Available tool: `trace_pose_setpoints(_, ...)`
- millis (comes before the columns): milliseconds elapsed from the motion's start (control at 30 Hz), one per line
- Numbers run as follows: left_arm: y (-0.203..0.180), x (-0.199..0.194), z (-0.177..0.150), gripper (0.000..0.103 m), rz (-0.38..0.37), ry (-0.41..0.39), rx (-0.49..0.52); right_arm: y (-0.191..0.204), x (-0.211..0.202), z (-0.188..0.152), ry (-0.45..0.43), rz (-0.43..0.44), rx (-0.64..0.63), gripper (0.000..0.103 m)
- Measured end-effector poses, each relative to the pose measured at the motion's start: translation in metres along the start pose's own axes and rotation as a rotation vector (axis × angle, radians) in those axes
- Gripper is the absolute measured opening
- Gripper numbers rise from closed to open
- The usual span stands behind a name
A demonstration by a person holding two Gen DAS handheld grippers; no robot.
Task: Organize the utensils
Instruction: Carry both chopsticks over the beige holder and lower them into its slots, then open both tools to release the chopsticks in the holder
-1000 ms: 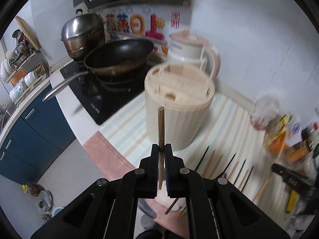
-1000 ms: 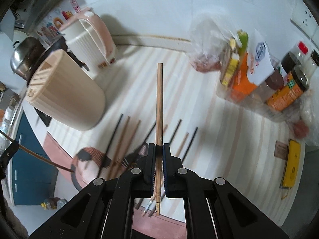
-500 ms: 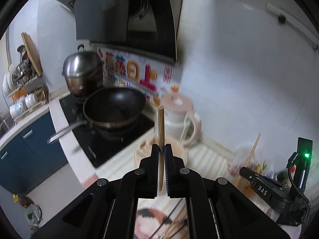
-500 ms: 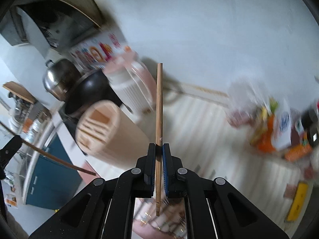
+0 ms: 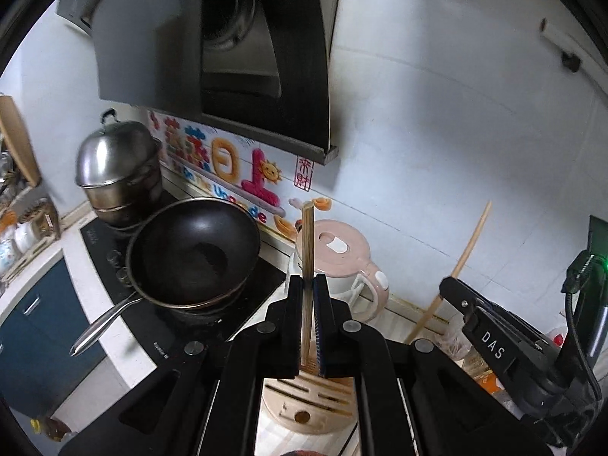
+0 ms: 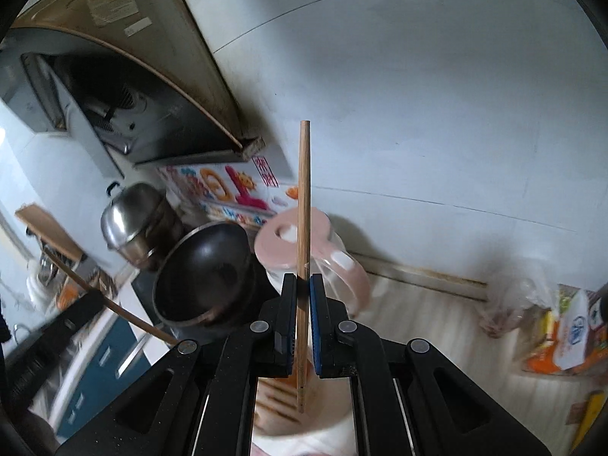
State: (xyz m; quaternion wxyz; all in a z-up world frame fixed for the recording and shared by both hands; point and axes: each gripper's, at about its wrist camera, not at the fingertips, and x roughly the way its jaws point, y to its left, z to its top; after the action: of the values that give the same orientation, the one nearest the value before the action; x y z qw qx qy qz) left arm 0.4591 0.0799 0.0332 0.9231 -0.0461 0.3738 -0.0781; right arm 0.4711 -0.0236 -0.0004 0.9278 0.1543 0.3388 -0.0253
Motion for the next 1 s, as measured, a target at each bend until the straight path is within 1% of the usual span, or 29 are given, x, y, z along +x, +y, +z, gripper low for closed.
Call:
trace_pose_setpoints(133,0.009,0.030,0.000,0.003,-0.039,0.059,0.010,0.015,0.031,-0.004,0.010,-0.030,-0.005,0.007)
trace_pose_setpoints(300,0.016,0.056,-0.010,0.003,-0.076,0.127,0.029,0.011,0.062,-0.020,0.052,-0.055,0.012,0.007)
trace_pose_setpoints(400,0.019,0.069,-0.019,0.003,-0.093,0.168,0.039,0.006,0.072,-0.031,0.075,-0.061,0.016,0.007)
trace_pose_setpoints(767,0.027,0.093,-0.039,0.003,-0.128,0.258,0.038,0.003,0.090,-0.063,0.157,-0.063,0.014,0.007)
trace_pose_setpoints(833,0.028,0.092,-0.040,0.004,-0.141,0.267,0.037,0.005,0.092,-0.065,0.179,-0.054,0.003,0.007)
trace_pose_setpoints(867,0.029,0.090,-0.040,0.004,-0.144,0.270,0.029,0.005,0.095,-0.068,0.206,-0.041,-0.003,0.007)
trace_pose_setpoints(933,0.032,0.081,-0.039,0.008,-0.145,0.266,0.012,0.006,0.097,-0.069,0.234,-0.030,-0.010,0.007)
trace_pose_setpoints(967,0.033,0.076,-0.037,0.009,-0.145,0.254,0.007,0.005,0.097,-0.069,0.247,-0.019,-0.004,0.010)
trace_pose_setpoints(1000,0.034,0.070,-0.035,0.014,-0.139,0.243,0.008,0.003,0.095,-0.069,0.256,-0.006,0.008,0.021)
